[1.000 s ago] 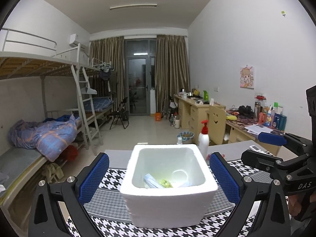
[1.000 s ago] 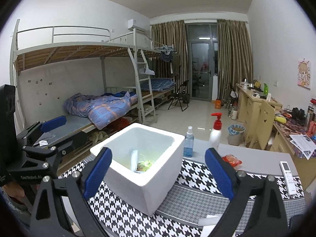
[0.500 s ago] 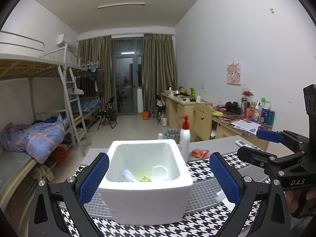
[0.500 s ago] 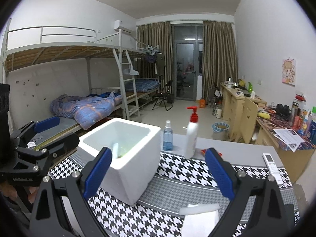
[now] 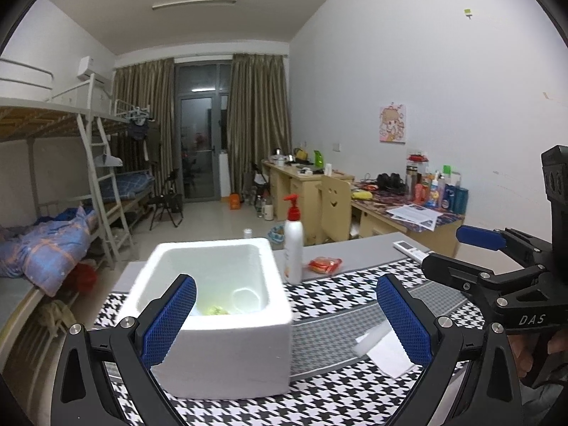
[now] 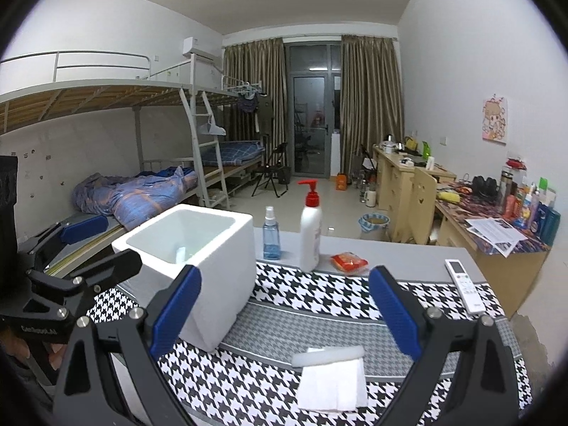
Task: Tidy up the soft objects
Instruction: 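Withdraw both open tools from the foam box back over the tissue pack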
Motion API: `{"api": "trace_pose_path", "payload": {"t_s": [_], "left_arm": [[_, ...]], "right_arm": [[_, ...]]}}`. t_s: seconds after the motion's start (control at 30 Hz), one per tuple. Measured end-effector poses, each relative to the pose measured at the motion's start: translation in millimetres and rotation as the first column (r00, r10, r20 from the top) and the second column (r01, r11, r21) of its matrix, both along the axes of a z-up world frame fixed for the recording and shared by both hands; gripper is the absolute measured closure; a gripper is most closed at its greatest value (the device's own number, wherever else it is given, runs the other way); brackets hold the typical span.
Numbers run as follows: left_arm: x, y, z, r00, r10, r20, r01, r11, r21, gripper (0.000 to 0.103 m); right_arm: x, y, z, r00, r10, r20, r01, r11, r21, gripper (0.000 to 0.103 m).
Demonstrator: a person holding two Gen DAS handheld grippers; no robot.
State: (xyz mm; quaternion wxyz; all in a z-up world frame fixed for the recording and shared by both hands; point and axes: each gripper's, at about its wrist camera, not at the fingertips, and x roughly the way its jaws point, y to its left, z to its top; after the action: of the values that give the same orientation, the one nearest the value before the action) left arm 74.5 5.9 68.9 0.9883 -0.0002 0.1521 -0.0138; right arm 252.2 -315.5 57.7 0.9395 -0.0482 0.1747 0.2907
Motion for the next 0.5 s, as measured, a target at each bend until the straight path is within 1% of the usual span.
{"api": "trace_pose_path", "payload": {"t_s": [0.5], "left_arm": [[11.3, -25.2, -12.0, 0.996, -0.088, -0.036, 0.087, 0.996, -0.006, 0.001]], "right_arm": [[0.7, -34.2, -14.8, 0.997, -0.075, -0.021, 0.075, 0.997, 0.001, 0.006]]}}
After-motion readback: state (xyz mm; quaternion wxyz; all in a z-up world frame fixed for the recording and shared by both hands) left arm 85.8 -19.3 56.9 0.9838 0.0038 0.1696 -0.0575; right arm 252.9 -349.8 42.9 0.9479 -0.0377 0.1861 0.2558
